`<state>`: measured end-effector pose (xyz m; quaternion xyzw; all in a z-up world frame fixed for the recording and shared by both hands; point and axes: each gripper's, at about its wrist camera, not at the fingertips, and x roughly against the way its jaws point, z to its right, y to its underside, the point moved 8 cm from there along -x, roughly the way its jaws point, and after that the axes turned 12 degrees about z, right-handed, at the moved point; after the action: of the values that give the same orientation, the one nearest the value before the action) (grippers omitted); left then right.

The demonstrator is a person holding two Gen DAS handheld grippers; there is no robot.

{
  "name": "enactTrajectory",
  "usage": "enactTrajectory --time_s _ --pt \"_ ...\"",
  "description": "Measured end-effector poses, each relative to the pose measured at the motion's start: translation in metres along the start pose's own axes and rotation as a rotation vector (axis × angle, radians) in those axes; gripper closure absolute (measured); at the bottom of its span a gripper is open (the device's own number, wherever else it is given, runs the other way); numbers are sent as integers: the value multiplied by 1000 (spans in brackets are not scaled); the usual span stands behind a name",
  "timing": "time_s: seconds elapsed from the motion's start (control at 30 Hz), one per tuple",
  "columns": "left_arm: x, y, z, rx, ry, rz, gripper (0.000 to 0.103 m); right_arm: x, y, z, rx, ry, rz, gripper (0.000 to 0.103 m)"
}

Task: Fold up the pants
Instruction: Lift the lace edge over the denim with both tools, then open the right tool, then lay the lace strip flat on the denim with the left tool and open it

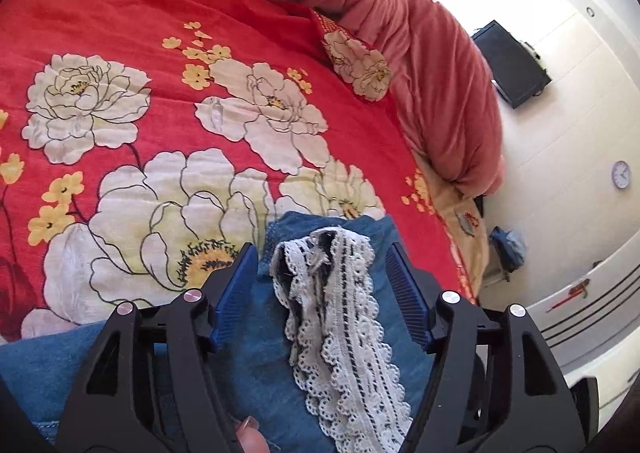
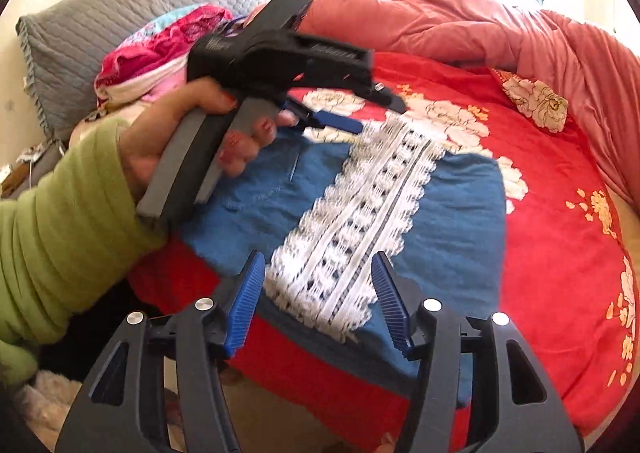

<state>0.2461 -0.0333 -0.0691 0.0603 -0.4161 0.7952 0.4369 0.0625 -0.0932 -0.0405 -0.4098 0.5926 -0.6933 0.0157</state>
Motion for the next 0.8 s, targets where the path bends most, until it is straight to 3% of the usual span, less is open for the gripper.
enactTrajectory --time_s 0.2,0.27,0.3,0.37,0.4,0.5,0.63,0.8 --pt "-16 4 -3 -27 -62 -27 43 -13 17 -14 82 18 -52 49" --pt "-20 6 -2 -53 -84 -26 62 -19 20 -14 84 31 -68 49" --pt "-22 7 -2 -63 -93 -31 78 -22 21 -13 65 33 -71 49" --pt "-23 9 -3 -79 -120 -32 85 -28 24 -11 59 39 -74 52" --pt "-21 9 -3 -87 -126 -29 87 -29 25 -11 65 43 -76 63" --pt "-10 3 -2 -78 -119 -12 89 -29 21 -13 69 30 -67 82" --pt "7 -2 0 -113 -133 14 89 -28 15 -23 64 -18 -66 82" --pt "-8 9 -22 -93 -188 -42 87 -37 23 -31 77 -29 -83 70"
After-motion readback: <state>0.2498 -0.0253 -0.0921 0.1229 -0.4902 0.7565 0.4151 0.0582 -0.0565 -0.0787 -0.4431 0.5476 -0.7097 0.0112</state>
